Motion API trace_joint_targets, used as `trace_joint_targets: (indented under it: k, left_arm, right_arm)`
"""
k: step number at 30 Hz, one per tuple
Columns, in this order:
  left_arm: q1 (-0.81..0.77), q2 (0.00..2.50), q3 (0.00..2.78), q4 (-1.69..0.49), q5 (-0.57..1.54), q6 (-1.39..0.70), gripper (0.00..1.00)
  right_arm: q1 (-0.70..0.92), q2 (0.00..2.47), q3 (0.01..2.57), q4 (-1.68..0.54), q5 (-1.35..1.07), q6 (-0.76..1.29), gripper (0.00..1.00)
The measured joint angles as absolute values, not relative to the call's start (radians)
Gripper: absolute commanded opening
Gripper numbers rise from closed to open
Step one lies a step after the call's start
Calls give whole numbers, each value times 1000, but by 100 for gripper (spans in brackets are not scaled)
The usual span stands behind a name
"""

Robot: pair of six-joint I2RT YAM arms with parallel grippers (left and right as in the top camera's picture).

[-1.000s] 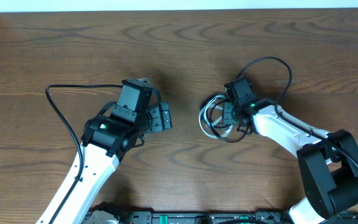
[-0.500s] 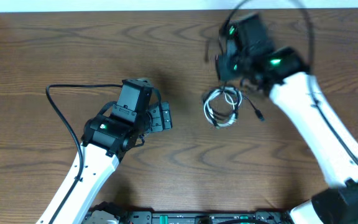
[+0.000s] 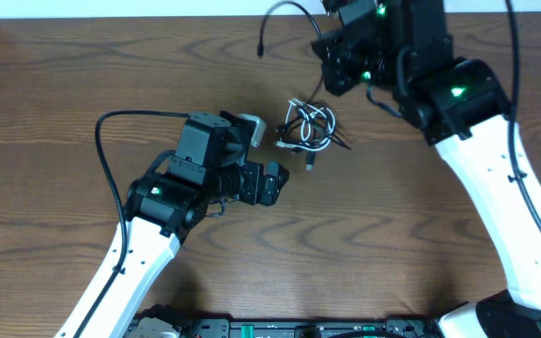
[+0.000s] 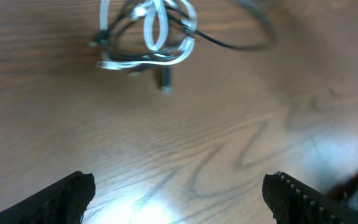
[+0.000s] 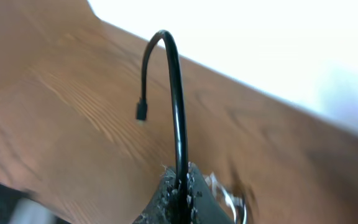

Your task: Untangle cables

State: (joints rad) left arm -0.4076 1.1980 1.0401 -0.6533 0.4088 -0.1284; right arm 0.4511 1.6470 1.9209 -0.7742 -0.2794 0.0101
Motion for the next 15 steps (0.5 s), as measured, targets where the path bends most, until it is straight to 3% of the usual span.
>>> trace_joint_targets:
  k: [9,13,15]
  left_arm:
    - [-408,1198,1040,-646,468,-39,91]
    - [-408,1198,1040,-646,470,-28,91]
    - [-408,1198,1040,-646,470,-25,91]
  right_arm:
    - [451,1609,2228,-780,-360,-41,1]
    - [451,1591,2241,-942,-252,-49,1]
    - [451,1601,2238,-1032,-168,-50,14]
